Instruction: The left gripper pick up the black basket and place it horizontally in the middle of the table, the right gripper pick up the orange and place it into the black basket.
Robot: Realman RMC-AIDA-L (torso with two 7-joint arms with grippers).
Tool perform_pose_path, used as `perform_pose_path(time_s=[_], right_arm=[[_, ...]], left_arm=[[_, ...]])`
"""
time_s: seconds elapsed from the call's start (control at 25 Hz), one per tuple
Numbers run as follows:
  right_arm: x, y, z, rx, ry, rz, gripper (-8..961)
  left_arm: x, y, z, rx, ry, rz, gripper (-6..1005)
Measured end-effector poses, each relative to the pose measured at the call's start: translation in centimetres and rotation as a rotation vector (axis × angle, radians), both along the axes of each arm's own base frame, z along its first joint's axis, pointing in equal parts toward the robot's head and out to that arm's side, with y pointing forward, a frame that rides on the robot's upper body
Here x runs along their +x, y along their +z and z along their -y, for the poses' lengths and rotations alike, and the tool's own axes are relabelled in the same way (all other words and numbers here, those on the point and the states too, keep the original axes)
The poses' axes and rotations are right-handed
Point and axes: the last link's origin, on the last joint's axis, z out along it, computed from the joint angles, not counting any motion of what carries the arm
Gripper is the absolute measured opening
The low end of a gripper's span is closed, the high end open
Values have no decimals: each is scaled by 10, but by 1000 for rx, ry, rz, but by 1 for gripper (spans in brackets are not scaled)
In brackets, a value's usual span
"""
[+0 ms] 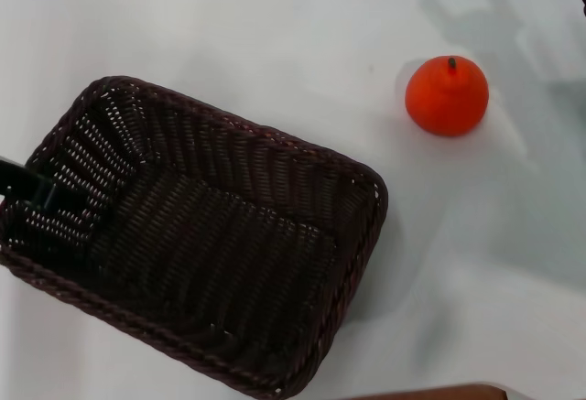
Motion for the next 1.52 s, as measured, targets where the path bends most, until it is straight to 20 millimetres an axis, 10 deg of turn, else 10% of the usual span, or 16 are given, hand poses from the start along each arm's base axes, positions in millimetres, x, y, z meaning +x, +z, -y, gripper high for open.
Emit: perform_pose_path(time_s=[0.8,1.52], right_arm=[[-6,16,-58,-17,-73,81,926],[-13,15,-70,-40,-69,107,926]], left_arm=[[-8,35,1,450,386,140,195],[-1,21,26,504,530,243,171]])
